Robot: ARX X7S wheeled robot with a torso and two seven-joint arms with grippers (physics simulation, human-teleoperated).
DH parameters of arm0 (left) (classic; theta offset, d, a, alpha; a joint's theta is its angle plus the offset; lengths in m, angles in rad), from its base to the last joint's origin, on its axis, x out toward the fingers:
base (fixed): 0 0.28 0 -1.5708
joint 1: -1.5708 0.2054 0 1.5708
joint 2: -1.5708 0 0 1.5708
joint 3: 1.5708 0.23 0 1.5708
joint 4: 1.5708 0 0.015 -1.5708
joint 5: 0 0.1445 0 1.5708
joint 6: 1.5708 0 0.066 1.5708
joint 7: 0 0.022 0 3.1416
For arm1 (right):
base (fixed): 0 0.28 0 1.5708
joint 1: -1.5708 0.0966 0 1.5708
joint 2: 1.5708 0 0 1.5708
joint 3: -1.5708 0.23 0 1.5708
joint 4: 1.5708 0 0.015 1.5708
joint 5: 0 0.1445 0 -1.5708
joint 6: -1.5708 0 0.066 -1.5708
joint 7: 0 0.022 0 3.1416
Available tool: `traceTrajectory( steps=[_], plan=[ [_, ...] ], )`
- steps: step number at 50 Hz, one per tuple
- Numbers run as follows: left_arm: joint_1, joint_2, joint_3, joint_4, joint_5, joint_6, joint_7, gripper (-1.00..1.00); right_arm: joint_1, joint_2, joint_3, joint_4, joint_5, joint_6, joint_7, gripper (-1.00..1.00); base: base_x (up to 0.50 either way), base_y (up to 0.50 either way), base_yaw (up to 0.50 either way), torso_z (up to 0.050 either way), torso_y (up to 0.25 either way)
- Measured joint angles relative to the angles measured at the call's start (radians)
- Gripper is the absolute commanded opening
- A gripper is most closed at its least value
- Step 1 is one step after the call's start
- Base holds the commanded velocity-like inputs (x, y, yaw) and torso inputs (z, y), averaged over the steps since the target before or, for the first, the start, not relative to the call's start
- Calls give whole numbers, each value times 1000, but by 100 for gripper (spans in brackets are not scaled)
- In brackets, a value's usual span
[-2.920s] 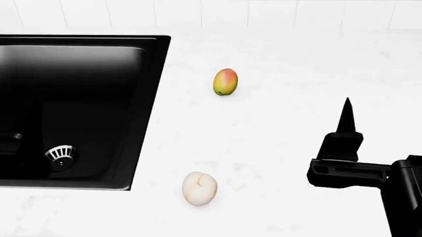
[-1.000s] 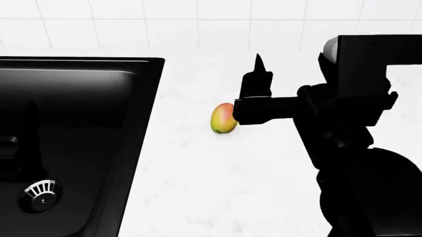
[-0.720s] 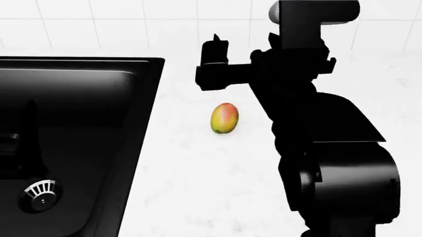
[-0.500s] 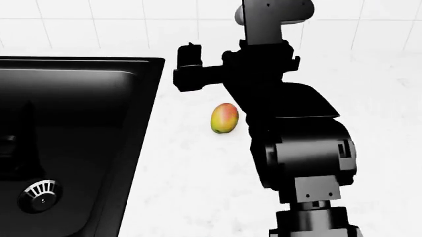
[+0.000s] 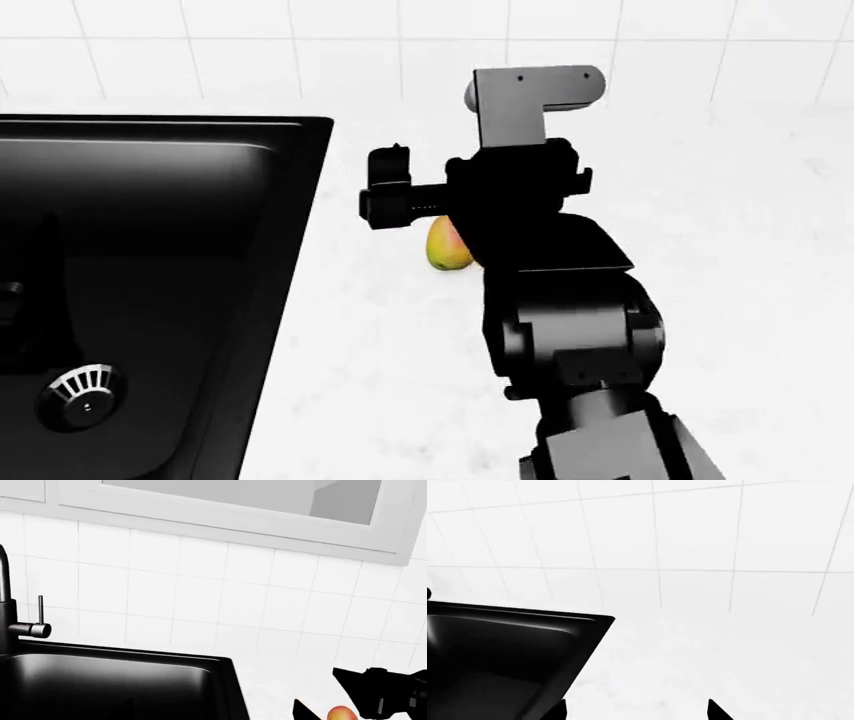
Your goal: There is a mixed pile of frozen fruits and vegetables on the counter. Locate all the frozen vegetables and place the items in a bowl on the counter. Take all the frozen fruits and defrost them in a running sink.
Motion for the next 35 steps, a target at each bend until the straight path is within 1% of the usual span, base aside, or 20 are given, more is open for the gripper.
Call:
traceTrajectory(
  steps=[9,15,28,35],
  plan=[
    [1,3,13,-8,6,10,-4,100,4,-2,-163,107,134,-96,25,100,0,0,0,0,0],
    [2,7,24,-16,12,18,-8,100,-3,-3,-233,148,199,-122,43,100,0,0,0,0,0],
    [27,-4,-16,1,-33,12,-14,100,-13,-4,-327,184,311,-118,74,100,0,0,0,0,0],
    [38,-9,-34,8,-52,11,-18,100,-17,-4,-319,191,327,-106,84,100,0,0,0,0,0]
  ],
)
